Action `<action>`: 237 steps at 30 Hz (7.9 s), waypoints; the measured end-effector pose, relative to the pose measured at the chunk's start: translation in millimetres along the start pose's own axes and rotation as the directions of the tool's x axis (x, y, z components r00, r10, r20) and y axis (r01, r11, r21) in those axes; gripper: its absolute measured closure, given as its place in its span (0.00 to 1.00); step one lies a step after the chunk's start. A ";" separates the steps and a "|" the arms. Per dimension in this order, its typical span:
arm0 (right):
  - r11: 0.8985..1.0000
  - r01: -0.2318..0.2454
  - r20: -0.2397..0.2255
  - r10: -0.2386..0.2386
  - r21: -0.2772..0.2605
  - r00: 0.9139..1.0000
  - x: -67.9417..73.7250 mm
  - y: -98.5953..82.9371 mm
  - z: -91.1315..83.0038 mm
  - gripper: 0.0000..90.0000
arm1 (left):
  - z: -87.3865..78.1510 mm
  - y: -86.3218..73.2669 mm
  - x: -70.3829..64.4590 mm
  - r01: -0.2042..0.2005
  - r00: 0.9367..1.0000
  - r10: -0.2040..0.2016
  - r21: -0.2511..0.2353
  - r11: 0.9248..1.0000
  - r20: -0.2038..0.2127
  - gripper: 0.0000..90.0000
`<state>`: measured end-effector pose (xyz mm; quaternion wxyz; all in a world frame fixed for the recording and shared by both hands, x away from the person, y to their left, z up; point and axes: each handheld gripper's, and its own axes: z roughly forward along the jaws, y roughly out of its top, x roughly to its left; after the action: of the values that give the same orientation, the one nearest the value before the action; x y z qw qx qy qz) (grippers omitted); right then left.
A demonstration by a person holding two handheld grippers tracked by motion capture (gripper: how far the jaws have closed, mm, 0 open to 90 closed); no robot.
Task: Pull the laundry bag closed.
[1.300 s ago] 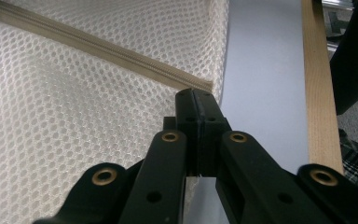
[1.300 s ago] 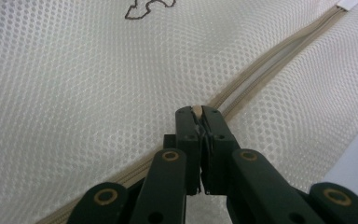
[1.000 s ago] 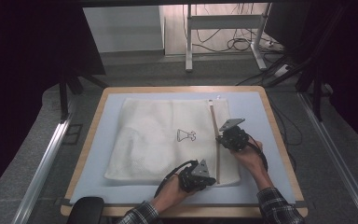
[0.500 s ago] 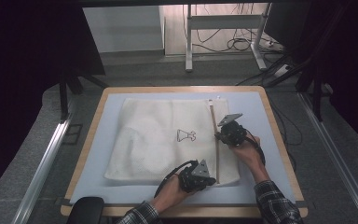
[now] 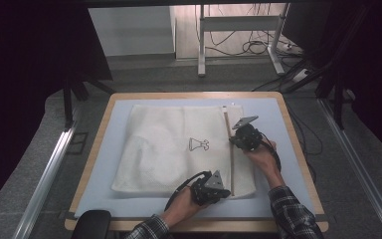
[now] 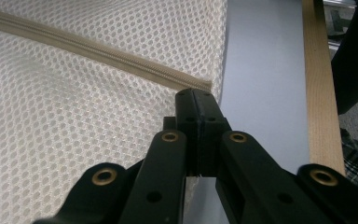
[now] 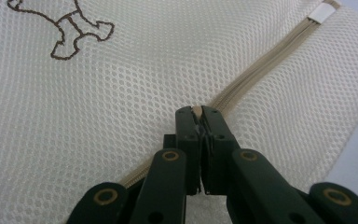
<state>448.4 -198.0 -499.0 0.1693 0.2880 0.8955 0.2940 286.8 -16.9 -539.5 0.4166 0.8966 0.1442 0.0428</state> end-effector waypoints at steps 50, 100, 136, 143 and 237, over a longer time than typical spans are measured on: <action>0.999 -0.045 0.060 0.045 0.000 0.997 -38.9 26.8 35.8 0.96 | 0.1 -0.1 -2.3 -0.018 1.000 0.018 -0.002 1.000 -0.016 1.00; 0.997 -0.082 0.121 0.083 -0.013 0.989 -78.1 61.7 65.8 0.96 | 0.0 -0.5 -3.9 -0.020 1.000 0.020 -0.004 1.000 -0.019 1.00; 0.995 -0.101 0.158 0.098 0.009 0.983 -98.4 79.5 91.1 0.97 | -0.2 -0.5 -3.7 -0.019 1.000 0.019 -0.003 1.000 -0.018 1.00; 0.993 -0.119 0.155 0.116 0.014 0.981 -97.2 80.2 90.5 0.95 | -0.4 -0.5 -2.6 -0.016 1.000 0.016 -0.002 1.000 -0.013 1.00; 0.993 -0.084 -0.086 0.076 -0.087 0.993 13.7 26.1 -13.4 0.00 | -60.9 -18.8 23.3 0.069 0.988 -0.068 0.004 0.998 -0.140 0.02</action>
<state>442.2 -178.0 -474.3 0.1331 0.3033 0.8752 0.3526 292.8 46.1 -515.2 0.4029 0.8876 0.2039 0.0906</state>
